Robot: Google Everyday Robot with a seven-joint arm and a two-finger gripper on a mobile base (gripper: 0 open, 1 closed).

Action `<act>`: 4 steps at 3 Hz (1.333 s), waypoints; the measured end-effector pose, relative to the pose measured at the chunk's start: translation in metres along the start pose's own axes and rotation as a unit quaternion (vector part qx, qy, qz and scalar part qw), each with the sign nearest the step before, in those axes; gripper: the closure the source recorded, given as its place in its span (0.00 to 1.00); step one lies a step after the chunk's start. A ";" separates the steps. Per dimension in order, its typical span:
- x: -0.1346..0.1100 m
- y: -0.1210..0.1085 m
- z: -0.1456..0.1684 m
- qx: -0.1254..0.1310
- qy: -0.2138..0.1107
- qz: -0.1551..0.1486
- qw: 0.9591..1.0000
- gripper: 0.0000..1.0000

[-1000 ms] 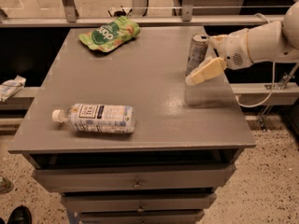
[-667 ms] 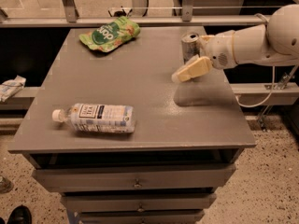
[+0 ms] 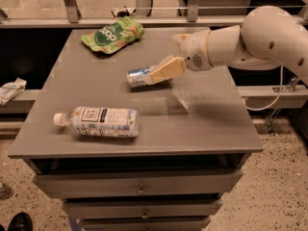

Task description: Knock redbull can over

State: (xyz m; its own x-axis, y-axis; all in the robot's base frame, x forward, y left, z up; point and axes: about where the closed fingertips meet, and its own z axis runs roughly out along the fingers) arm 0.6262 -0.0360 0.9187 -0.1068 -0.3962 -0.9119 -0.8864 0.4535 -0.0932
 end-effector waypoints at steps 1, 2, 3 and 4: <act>0.000 0.002 0.001 0.000 0.002 0.000 1.000 0.00; 0.005 -0.013 -0.022 0.008 -0.006 -0.006 1.000 0.00; 0.013 -0.043 -0.069 0.023 -0.013 -0.025 0.999 0.00; 0.004 -0.048 -0.079 0.024 -0.018 -0.035 0.999 0.00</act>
Offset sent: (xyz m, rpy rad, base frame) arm 0.0073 -0.1014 0.0229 0.0225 -0.0805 -0.0380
